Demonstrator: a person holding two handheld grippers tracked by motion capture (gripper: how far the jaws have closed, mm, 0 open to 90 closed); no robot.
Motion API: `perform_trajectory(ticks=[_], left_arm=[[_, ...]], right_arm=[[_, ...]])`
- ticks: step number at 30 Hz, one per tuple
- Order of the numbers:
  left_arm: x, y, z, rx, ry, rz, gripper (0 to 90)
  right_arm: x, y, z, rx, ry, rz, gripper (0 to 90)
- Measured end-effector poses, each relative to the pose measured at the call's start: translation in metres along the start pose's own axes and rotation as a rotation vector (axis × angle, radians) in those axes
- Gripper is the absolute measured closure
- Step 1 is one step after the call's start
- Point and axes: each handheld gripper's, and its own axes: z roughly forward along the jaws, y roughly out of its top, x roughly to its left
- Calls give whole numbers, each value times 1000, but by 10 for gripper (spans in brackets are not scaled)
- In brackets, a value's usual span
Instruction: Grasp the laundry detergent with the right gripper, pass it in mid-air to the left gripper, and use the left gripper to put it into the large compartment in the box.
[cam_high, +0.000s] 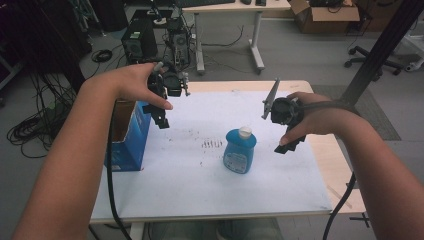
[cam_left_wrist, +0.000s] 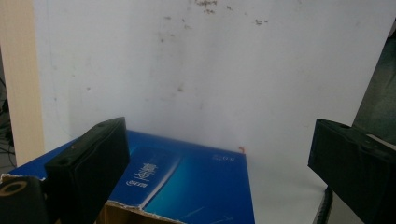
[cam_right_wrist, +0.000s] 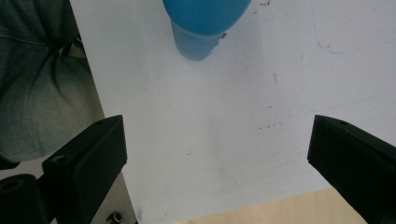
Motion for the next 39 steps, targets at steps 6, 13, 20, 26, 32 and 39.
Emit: perform_trajectory(ticks=[6,13,20,26,32,39], left_arm=[[0,0,0,-1,-4,0,57],[0,2,1,-14,-5,7,57],[-2,3,0,-18,-3,4,58],[-4,0,-3,-21,1,-9,59],[-5,-1,-5,-23,3,-16,59],[-6,-2,-6,-24,7,-12,59]], right_arm=[[0,-1,-3,5,-3,-3,48],[1,-8,3,-20,9,17,47],[3,-16,11,-49,15,27,44],[4,-23,17,-91,9,28,43],[7,-27,23,-123,7,33,41],[10,-31,38,-181,30,63,40]])
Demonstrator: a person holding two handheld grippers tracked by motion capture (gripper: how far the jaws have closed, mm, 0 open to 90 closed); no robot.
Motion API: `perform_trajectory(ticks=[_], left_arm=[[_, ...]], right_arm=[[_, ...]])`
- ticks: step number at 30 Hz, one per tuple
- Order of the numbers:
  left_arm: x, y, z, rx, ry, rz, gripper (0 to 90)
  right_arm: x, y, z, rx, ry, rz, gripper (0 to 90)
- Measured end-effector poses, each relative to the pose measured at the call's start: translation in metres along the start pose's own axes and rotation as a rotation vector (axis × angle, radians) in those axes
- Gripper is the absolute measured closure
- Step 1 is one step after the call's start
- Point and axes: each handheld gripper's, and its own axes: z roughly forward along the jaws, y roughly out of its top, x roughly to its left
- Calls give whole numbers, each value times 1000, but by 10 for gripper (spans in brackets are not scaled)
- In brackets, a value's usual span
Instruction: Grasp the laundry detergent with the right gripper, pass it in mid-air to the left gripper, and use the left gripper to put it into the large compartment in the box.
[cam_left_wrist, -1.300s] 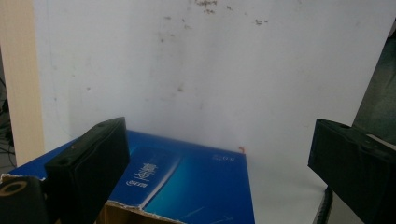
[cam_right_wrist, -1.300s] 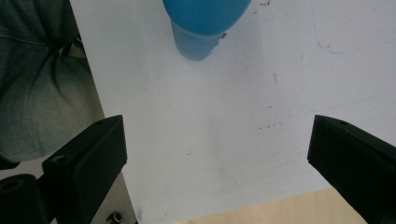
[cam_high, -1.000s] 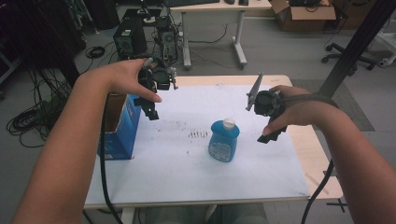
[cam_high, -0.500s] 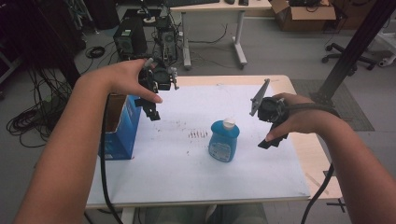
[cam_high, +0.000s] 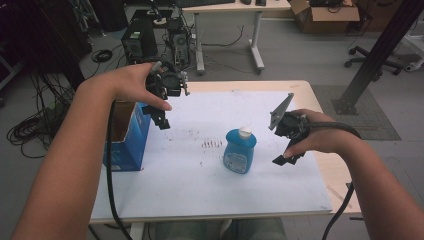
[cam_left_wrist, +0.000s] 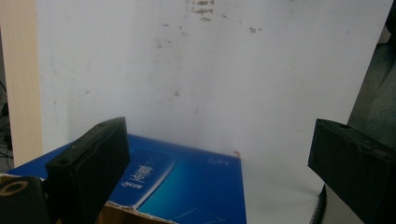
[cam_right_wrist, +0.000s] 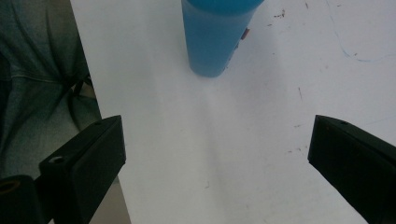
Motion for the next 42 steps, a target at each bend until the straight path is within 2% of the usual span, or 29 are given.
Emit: perform_trajectory(ticks=[4,9,16,27,42], left_arm=[[0,0,2,-1,-2,-2,59],[0,1,2,-14,-4,-6,59],[0,3,3,-7,-11,0,61],[2,3,8,2,-22,-12,62],[1,1,7,-7,-16,-19,58]], right_arm=[[2,-5,9,-47,17,13,38],[2,-9,18,-57,26,25,38],[2,-14,27,-92,34,39,37],[2,-20,38,-128,43,53,36],[4,-28,57,-225,50,79,31]])
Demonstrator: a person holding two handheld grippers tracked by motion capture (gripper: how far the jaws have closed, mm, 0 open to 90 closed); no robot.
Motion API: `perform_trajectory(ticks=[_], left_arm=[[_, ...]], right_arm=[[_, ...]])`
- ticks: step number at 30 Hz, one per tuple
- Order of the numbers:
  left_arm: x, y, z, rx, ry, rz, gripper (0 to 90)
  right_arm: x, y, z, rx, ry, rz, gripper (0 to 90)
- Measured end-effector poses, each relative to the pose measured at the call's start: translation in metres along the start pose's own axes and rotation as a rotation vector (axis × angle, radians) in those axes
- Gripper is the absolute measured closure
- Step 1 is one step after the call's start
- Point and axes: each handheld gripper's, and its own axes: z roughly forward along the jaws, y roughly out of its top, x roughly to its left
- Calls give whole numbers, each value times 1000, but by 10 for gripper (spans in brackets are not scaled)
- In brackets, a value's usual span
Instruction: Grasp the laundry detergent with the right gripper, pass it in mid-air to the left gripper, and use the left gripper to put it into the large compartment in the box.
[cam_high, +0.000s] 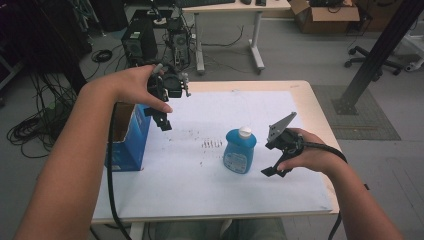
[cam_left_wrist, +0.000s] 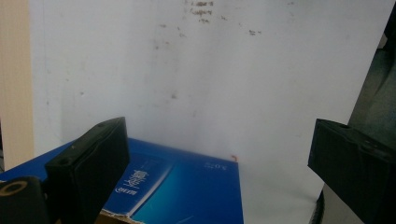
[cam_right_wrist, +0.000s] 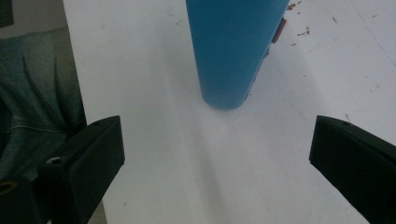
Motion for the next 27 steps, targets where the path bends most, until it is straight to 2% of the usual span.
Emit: perform_trajectory(ticks=[6,9,18,27], left_arm=[[-1,-1,0,2,-1,1,58],[-1,-1,1,0,-3,-2,58],[-1,1,2,0,-7,-2,58],[1,0,2,4,-7,-7,58]], right_arm=[[-1,-7,6,-59,-6,23,25],[0,-9,10,-58,-13,28,25],[2,-10,24,-123,-36,25,25],[1,-14,33,-157,-45,37,23]])
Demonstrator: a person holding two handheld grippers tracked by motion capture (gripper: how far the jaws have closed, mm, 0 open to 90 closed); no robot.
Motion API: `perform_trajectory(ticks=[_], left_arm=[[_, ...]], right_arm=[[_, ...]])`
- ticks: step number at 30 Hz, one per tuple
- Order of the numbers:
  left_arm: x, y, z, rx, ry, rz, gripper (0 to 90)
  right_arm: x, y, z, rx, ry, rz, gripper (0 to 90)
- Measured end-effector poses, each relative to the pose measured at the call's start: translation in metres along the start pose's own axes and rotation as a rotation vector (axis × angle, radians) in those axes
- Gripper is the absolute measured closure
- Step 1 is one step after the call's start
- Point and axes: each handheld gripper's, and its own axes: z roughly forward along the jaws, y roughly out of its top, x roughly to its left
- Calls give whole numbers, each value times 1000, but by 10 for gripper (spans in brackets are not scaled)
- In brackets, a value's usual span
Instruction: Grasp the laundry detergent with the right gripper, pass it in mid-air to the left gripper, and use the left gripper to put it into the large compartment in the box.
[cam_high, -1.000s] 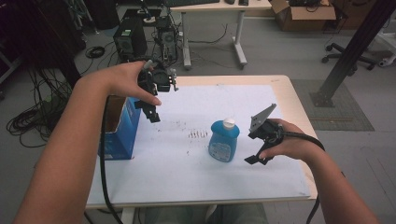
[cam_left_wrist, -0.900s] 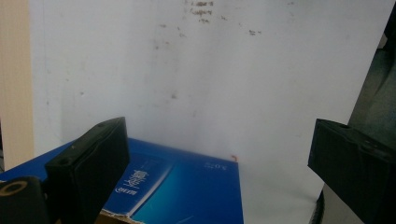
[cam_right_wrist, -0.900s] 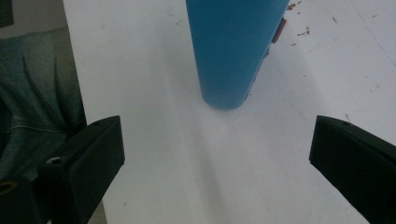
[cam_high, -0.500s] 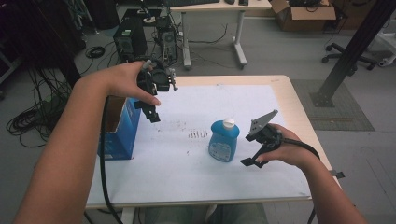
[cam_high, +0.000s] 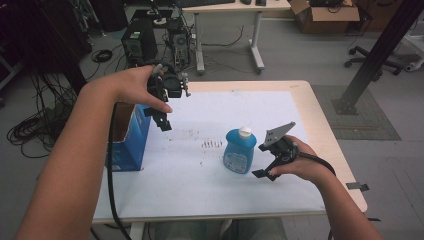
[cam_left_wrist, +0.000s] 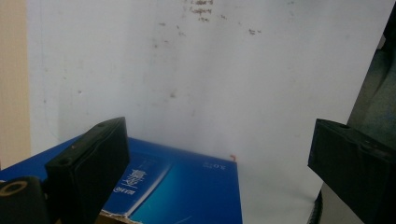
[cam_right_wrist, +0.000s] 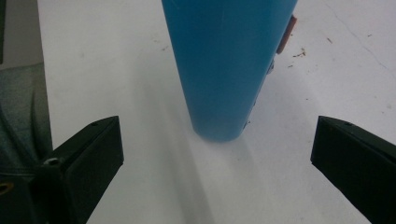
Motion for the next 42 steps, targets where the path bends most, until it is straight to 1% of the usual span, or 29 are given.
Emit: perform_trajectory(ticks=[6,12,14,16,20,21,25,26,27,32,35,40,41,42], left_arm=[[0,2,1,2,-1,5,58],[0,2,1,2,-1,3,58],[0,2,1,-2,-3,4,58],[0,2,2,-3,-2,4,58],[0,2,2,-5,0,5,58],[0,2,2,-5,0,5,58],[0,2,3,-5,-1,8,58],[0,2,3,-5,-1,8,58],[0,1,3,-4,-2,7,58],[0,0,3,-12,-1,6,58],[1,-1,3,-10,-2,4,58],[1,-1,4,-11,-2,3,58],[2,-1,4,-4,-1,14,58],[1,-1,5,-7,-4,4,58]], right_arm=[[-1,-2,5,-41,-5,8,22],[-1,-3,10,-54,-6,17,22],[-1,-3,11,-72,-10,29,19],[-1,-3,12,-79,-9,28,18],[-1,-5,17,-114,-14,36,18],[-1,-5,17,-114,-14,36,18],[-1,-6,22,-149,-28,47,15],[-1,-6,22,-149,-28,47,15],[-1,-5,24,-164,-35,53,15],[1,-6,27,-201,-57,52,13],[3,-8,29,-234,-64,47,13],[4,-11,32,-278,-79,55,12],[4,-12,33,-289,-81,59,11],[4,-12,34,-295,-80,65,11]])
